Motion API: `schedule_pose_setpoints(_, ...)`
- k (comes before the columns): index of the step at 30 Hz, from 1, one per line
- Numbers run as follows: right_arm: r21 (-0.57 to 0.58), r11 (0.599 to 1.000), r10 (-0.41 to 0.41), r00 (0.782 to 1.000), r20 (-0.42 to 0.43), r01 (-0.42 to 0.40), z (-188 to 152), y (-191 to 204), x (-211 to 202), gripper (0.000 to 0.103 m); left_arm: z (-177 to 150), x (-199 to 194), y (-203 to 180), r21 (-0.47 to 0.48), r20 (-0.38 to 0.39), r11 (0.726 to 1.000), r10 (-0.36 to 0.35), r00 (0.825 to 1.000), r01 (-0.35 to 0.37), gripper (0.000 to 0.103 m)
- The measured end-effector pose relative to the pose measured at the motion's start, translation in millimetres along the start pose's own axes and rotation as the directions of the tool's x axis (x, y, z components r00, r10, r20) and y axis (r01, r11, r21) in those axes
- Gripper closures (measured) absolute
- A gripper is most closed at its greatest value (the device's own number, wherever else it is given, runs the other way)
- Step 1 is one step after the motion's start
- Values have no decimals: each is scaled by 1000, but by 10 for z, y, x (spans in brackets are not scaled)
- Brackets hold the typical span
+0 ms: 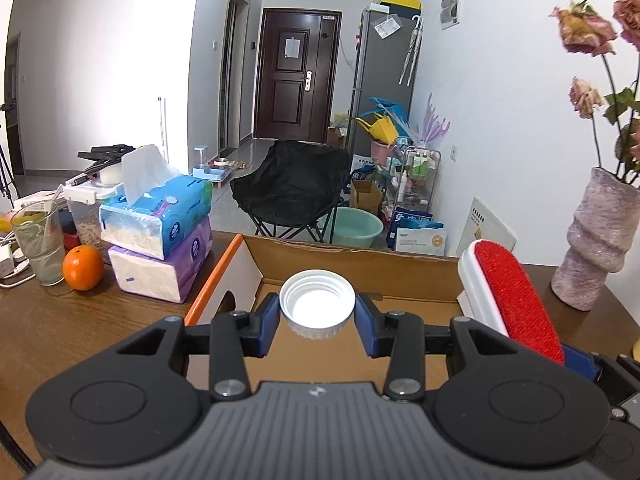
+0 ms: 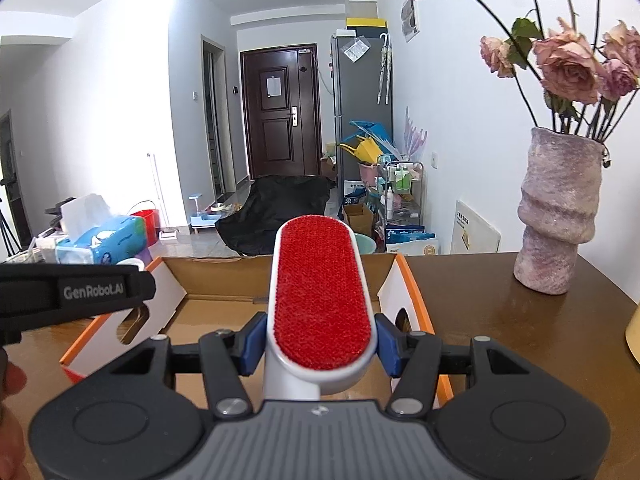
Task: Organize rigid objects
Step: 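Carry the white cap in left tool while right tool carries the brush over the cardboard box, then open left tool to drop the cap while right tool releases the brush into the box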
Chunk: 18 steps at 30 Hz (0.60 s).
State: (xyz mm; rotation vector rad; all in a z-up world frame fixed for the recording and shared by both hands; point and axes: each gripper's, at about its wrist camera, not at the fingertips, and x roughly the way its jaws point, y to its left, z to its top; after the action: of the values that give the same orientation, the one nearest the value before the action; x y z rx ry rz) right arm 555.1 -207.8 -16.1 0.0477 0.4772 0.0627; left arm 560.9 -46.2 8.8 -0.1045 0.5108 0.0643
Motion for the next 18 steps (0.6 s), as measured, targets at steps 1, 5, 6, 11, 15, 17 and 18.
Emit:
schedule_pose_setpoints(1, -3, 1000, 1, 1000, -1, -1, 18, -3, 45, 48, 14, 48, -1, 1, -3, 1000, 4, 1000, -4, 61)
schedule_pose_setpoints(5, -12, 1000, -1, 1000, -5, 1, 74, 15, 211, 48, 59, 216, -4, 8, -12, 1000, 17, 1000, -16, 61)
schedule_pose_setpoints(6, -14, 1000, -1, 1000, -7, 1, 84, 13, 249, 48, 68, 251, 1, 8, -14, 1000, 20, 1000, -20, 61)
schedule_pose_setpoints(11, -27, 1000, -2, 1000, -23, 1, 130, 39, 439, 48, 99, 456, 24, 18, -33, 999, 43, 999, -42, 61)
schedule_pose_setpoints(15, -32, 999, -5, 999, -34, 4, 152, 43, 549, 48, 104, 587, 53, 26, -48, 998, 59, 997, -57, 61)
schedule_pose_setpoints(17, -34, 999, -6, 999, -40, 5, 156, 43, 603, 48, 101, 642, 66, 31, -55, 997, 66, 996, -65, 61)
schedule_pose_setpoints(18, -35, 999, -6, 999, -44, 4, 159, 38, 628, 48, 99, 667, 74, 33, -58, 997, 70, 996, -68, 61)
